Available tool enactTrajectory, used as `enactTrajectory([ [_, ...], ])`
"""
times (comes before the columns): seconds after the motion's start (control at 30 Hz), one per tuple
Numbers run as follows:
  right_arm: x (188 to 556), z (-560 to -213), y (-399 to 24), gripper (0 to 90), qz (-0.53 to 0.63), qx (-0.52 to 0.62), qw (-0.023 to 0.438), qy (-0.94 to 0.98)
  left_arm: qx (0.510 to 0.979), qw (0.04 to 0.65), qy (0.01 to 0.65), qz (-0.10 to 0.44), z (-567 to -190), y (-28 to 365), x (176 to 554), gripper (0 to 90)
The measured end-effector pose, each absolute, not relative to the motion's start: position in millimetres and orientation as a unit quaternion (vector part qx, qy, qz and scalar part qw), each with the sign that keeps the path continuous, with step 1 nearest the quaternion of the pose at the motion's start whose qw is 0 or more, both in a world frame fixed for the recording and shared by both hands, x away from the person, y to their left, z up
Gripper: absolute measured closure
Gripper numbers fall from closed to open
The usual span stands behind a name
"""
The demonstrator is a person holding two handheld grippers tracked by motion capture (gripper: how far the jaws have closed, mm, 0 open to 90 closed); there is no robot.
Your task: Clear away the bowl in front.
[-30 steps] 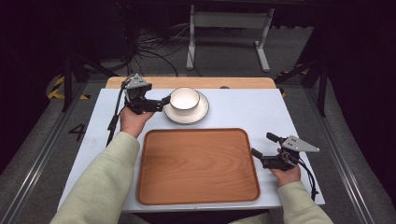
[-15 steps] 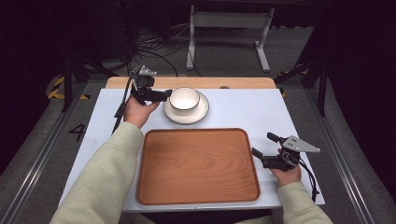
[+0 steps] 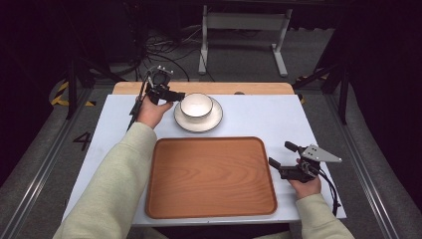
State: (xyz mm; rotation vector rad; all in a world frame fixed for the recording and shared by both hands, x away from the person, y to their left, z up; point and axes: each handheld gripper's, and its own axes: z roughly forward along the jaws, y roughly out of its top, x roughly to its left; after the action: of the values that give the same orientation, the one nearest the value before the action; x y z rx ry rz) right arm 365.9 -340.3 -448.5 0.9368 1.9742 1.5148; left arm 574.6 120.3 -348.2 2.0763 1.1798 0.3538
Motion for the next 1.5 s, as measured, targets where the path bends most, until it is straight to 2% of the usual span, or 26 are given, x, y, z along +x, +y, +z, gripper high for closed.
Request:
enactTrajectory([
  [0.1, 366.0, -448.5, -340.4, 5.8, 0.554, 0.342, 0.237, 0.721, 0.809, 0.337, 0.465, 0.131, -356.1, 115.5, 579.1, 31.3],
  [0.43, 366.3, -448.7, -340.3, 6.0, 0.554, 0.342, 0.234, 0.722, 0.801, 0.331, 0.492, 0.088, -373.0, 108.7, 587.6, 36.5],
  [0.77, 366.4, -448.9, -340.1, 6.4, 0.553, 0.343, 0.23, 0.724, 0.803, 0.309, 0.505, 0.063, -391.8, 100.5, 595.1, 44.9],
  [0.9, 366.6, -449.0, -340.0, 6.5, 0.553, 0.343, 0.229, 0.724, 0.799, 0.306, 0.515, 0.051, -395.1, 100.0, 597.0, 50.9],
  [1.2, 367.0, -449.4, -339.4, 6.7, 0.555, 0.343, 0.225, 0.723, 0.797, 0.299, 0.522, 0.045, -404.2, 96.9, 601.0, 50.3],
  [1.33, 367.1, -449.5, -339.4, 6.8, 0.556, 0.343, 0.223, 0.724, 0.795, 0.292, 0.53, 0.042, -406.8, 94.3, 601.8, 56.2],
  [1.43, 367.1, -449.6, -339.4, 6.9, 0.556, 0.343, 0.221, 0.724, 0.787, 0.291, 0.544, 0.015, -410.1, 94.0, 604.5, 58.4],
  [1.5, 367.1, -449.5, -339.2, 7.5, 0.556, 0.34, 0.222, 0.725, 0.781, 0.287, 0.554, 0.008, -411.3, 93.5, 605.0, 63.1],
])
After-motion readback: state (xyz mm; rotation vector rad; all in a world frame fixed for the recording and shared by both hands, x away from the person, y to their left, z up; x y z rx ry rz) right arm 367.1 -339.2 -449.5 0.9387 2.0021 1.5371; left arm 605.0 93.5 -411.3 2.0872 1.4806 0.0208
